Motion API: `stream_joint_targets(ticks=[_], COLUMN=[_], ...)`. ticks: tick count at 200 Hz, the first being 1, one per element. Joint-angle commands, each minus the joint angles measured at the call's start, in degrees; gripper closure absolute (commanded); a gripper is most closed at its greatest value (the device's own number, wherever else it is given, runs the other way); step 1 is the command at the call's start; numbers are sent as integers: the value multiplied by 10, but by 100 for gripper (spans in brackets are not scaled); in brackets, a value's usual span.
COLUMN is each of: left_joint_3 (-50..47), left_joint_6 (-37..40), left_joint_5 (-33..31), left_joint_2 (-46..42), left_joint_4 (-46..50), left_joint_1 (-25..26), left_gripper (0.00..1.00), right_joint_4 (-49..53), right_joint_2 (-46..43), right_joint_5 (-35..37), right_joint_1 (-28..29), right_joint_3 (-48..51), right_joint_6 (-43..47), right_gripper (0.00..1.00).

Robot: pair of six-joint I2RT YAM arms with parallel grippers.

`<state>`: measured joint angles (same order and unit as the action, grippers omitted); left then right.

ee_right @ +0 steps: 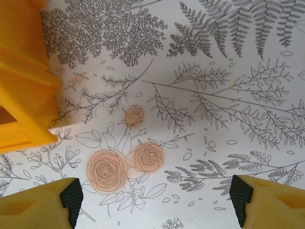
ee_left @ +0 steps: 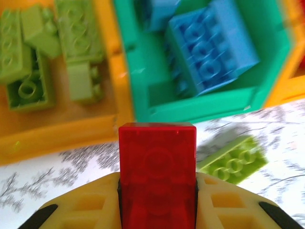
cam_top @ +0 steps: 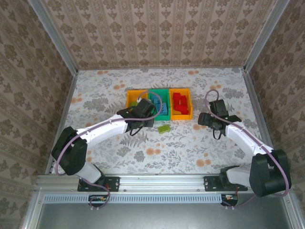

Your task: Sort the legos into containers by color

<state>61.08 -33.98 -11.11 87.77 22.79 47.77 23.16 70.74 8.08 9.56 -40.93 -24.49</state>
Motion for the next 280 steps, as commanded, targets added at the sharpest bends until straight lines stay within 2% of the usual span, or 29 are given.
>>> stream_joint_targets(ticks=[1, 85, 140, 245, 280], left_joint_3=[44, 246, 348, 388, 401], left_joint_6=[26, 68, 73, 19, 5], left_joint_5=[22, 150, 205, 271, 279], left_joint_2=[16, 184, 294, 357, 373], left_joint_4=[-17, -84, -92, -144, -143], left_joint_1=[7, 25, 3, -39, -43], left_gripper=[79, 77, 76, 72, 68], right_joint_4=[-10, -24, -34, -55, -54], right_joint_2=[-11, -11, -13, -12, -13], right_joint_5=[-15, -40, -62, -106, -111], right_joint_1=[-3, -2, -3, -3, -3], right_joint_3=[15, 34, 40, 62, 61], right_joint_6=[-15, -29, -37, -36, -37], right_gripper=[16, 17, 17, 18, 18])
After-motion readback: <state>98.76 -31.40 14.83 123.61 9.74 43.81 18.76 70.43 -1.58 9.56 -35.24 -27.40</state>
